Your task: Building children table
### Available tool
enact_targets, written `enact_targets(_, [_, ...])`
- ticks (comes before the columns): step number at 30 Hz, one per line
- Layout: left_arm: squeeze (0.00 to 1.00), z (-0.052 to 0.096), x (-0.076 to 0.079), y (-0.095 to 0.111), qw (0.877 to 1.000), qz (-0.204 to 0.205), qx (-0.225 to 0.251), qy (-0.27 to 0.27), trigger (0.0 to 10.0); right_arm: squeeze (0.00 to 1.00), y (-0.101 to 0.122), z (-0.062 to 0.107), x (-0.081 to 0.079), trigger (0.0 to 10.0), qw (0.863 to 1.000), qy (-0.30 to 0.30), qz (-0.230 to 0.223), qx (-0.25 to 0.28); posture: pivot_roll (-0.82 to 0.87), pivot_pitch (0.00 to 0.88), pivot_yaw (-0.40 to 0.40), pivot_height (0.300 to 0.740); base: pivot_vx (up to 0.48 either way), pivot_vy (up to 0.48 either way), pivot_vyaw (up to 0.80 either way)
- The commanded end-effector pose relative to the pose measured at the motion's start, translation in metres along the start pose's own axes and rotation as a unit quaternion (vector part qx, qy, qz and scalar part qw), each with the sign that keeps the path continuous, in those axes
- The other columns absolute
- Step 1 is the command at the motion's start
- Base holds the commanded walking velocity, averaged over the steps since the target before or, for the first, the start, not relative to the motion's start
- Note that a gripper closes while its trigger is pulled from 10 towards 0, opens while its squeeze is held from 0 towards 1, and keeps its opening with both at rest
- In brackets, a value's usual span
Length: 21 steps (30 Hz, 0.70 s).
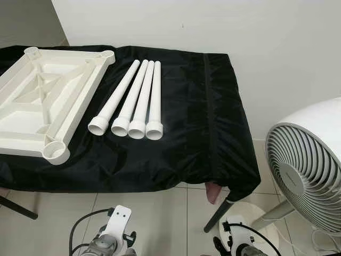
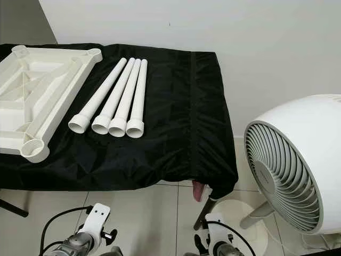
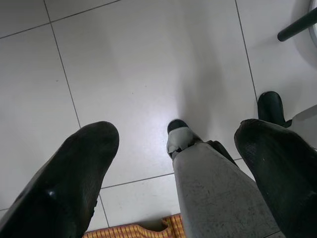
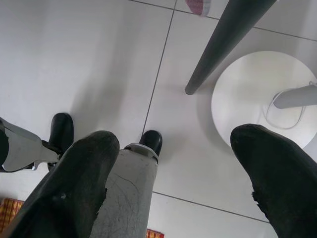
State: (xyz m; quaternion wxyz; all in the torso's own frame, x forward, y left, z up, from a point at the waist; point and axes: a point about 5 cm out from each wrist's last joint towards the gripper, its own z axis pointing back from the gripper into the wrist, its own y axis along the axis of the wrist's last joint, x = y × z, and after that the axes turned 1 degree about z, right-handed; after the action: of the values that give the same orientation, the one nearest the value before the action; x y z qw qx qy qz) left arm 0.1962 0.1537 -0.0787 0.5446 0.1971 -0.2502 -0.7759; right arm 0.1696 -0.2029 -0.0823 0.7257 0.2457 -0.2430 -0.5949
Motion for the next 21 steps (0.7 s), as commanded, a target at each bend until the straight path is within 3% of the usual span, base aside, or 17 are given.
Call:
enact_targets(1, [0.00,0.0003,0.0099,0.0067,0.995,-0.076,0.040,-0.046,10.0,0.00,0.0145,-0.0087,-0.0192,10.0,0.995,0.042,0.086,-0.008,-0.10,0.000,0.029,0.740,0.000,0.000,0.00])
enact_targets(21, [0.00,0.0016,0.0043,0.0037,0.997,-0.063,0.036,-0.038,10.0,0.00,0.0109,-0.0065,-0.0128,10.0,0.998,0.027,0.064,-0.005,-0.10,0.000,0.038,0.740,0.000,0.000,0.00])
